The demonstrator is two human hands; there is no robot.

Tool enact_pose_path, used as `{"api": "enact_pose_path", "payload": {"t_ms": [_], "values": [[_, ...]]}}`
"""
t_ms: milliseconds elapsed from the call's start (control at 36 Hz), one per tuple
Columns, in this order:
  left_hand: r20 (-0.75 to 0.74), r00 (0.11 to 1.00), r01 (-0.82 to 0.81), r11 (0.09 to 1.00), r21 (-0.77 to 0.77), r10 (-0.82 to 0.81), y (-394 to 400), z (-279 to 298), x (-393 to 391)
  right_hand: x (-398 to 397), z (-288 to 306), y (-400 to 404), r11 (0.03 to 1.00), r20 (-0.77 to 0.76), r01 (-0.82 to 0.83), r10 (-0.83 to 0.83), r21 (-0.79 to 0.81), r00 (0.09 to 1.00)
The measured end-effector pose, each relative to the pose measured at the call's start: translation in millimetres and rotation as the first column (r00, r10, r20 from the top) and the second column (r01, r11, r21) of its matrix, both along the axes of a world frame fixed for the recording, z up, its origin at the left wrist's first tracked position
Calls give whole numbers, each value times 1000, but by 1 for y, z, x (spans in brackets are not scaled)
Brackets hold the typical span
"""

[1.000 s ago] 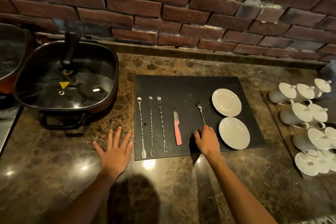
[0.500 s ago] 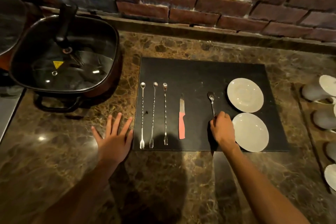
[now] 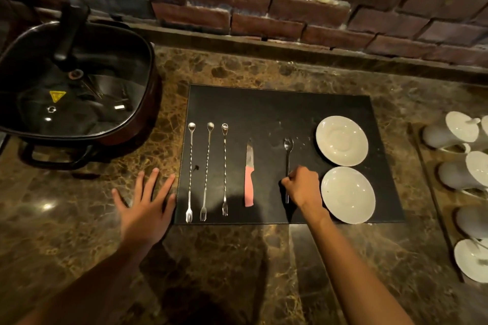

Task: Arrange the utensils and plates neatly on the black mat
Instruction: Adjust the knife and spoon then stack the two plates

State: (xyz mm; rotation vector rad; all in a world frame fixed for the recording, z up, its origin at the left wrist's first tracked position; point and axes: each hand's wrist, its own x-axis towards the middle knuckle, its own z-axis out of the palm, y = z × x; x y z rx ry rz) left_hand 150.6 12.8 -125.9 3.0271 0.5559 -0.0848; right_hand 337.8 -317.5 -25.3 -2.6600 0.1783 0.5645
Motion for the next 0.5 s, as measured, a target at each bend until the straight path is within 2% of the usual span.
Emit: {"api": "enact_pose_path", "payload": {"t_ms": [306, 500], "values": [[-50, 999, -18, 999, -38, 16, -4, 11, 1, -3, 1, 9, 987, 58, -153, 155, -38, 986], [-70, 997, -31, 997, -73, 26, -8, 20, 3, -1, 4, 9, 991, 50, -130, 131, -19, 990]]}}
